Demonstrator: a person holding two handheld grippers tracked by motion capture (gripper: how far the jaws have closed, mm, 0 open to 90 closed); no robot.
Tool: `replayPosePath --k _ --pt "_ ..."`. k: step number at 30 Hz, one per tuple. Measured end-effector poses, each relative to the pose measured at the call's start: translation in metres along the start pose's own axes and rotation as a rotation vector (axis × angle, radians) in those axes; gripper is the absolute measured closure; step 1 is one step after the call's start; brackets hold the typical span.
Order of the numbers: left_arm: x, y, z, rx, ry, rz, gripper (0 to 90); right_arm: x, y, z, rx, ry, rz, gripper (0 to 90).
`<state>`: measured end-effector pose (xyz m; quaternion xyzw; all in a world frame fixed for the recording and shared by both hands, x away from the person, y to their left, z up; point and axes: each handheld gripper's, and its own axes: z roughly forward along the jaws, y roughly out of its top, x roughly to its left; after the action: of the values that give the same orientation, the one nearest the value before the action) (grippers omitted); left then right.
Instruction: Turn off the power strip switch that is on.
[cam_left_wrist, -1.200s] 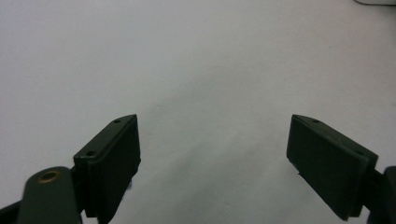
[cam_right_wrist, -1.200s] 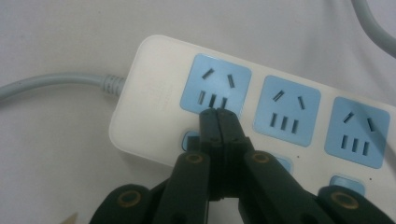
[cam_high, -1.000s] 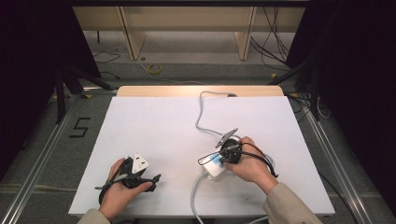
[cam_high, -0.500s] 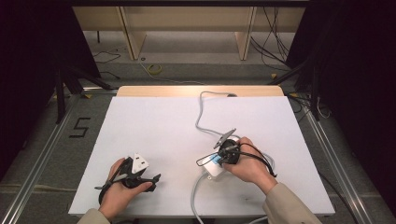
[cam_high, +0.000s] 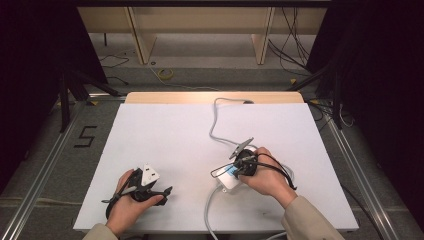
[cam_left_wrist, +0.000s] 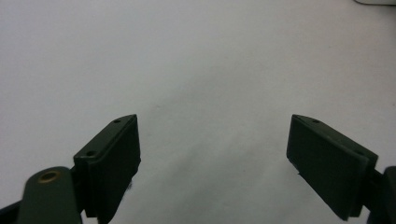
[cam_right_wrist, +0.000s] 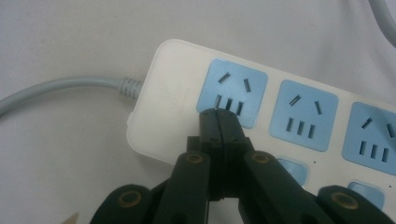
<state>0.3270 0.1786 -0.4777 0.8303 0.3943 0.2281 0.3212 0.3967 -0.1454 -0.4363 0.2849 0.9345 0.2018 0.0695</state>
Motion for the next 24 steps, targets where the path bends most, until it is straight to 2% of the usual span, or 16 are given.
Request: replayPosePath --k 7,13,24 --pt "-0.0006 0.0003 0.0002 0.0 -0.001 0.003 17.5 0.0013 0.0 0.0002 0.003 -0.011 0.01 90.0" --pt "-0.0007 0.0002 0.0002 -0.002 -0.001 0.004 17.4 -0.0004 -0.0007 0.0013 0.0 0.001 0.033 90.0" --pt "-0.0008 0.0001 0.0011 0.001 -0.004 0.003 17.5 -0.0013 -0.0024 0.0009 -0.012 0.005 0.038 90.0"
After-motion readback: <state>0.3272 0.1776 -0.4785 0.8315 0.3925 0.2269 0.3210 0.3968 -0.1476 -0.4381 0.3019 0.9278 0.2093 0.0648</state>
